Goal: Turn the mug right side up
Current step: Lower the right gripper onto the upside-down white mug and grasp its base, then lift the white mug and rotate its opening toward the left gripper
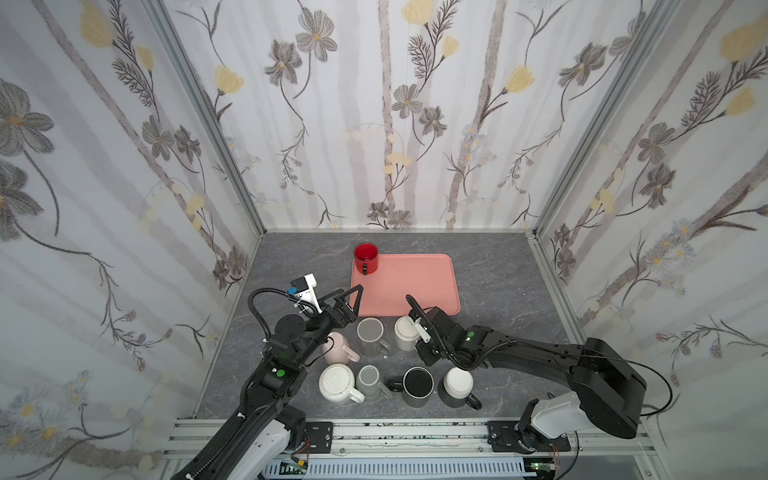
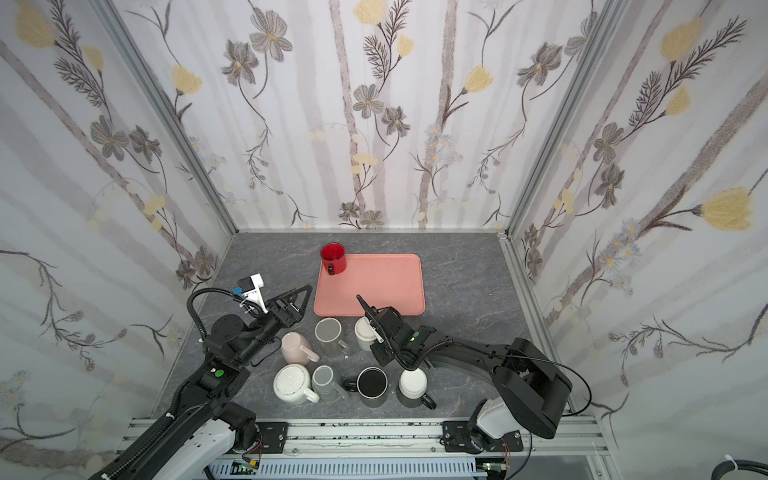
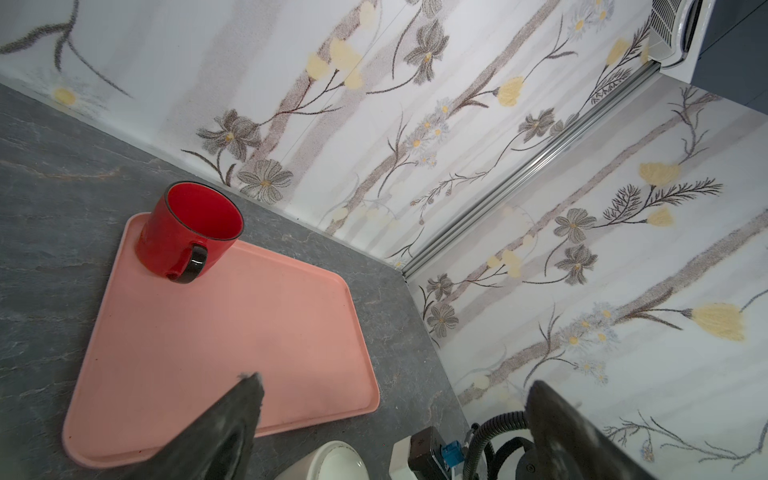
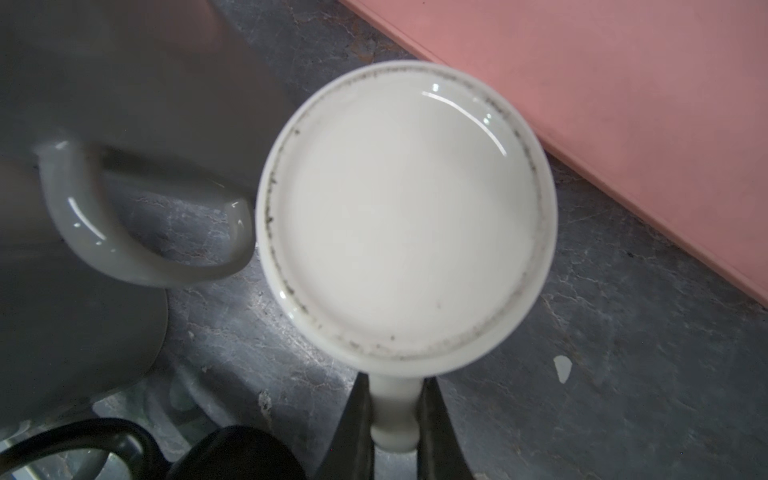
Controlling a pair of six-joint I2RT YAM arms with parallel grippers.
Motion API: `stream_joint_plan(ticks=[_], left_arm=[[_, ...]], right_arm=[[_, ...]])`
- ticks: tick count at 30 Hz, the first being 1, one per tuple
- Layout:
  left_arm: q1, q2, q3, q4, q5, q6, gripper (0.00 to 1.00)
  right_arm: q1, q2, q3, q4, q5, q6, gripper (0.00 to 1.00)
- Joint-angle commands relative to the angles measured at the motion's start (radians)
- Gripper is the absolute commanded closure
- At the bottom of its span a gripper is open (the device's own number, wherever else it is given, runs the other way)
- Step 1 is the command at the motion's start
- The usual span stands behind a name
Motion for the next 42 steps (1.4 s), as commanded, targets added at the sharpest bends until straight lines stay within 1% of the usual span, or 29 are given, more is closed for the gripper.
stream_joint_plan(ticks=[1, 10, 11, 15, 19, 20, 24, 27, 30, 34, 36, 39, 42], left_arm=[[0.0, 0.003, 0.0, 0.052, 0.022, -0.015, 0.0], [0.0, 0.006, -0.001, 0.071, 0.036, -0.024, 0.0], [0.0, 0.008, 0.0, 0.072, 0.035, -0.026, 0.0], [0.0, 0.023, -0.005, 0.104, 0.055, -0.037, 0.0], [0.0, 0.04, -0.021, 0.157, 0.087, -0.055, 0.0], [0.001, 0.045, -0.023, 0.168, 0.096, -0.058, 0.0], [0.0, 0.058, -0.028, 0.212, 0.138, -0.061, 0.0], [0.0, 0.068, -0.029, 0.255, 0.18, -0.067, 0.01], [0.0, 0.095, -0.025, 0.317, 0.242, -0.081, 0.05], [-0.002, 0.151, -0.022, 0.435, 0.331, -0.123, 0.18], [-0.008, 0.176, -0.024, 0.507, 0.36, -0.149, 0.26], [-0.017, 0.193, -0.022, 0.582, 0.364, -0.171, 0.37], [-0.026, 0.194, -0.019, 0.636, 0.359, -0.172, 0.44]], right_arm=[[0.007, -0.038, -0.009, 0.036, 0.053, 0.035, 1.0], [0.024, -0.196, -0.009, 0.06, 0.05, 0.069, 1.0], [0.023, -0.218, -0.038, 0.072, 0.054, 0.073, 1.0], [0.02, -0.282, -0.037, 0.158, 0.068, 0.095, 1.0], [0.008, -0.31, -0.024, 0.271, 0.083, 0.113, 1.0], [0.004, -0.317, 0.008, 0.306, 0.081, 0.117, 1.0], [-0.032, -0.34, 0.01, 0.483, 0.016, 0.147, 1.0], [-0.068, -0.338, 0.003, 0.638, -0.101, 0.189, 1.0], [-0.089, -0.316, 0.003, 0.789, -0.223, 0.239, 1.0], [-0.096, -0.277, 0.019, 0.939, -0.328, 0.318, 1.0], [-0.096, -0.258, 0.03, 0.992, -0.376, 0.359, 1.0], [-0.095, -0.23, 0.031, 1.078, -0.436, 0.42, 1.0], [-0.092, -0.209, 0.022, 1.147, -0.463, 0.473, 1.0]])
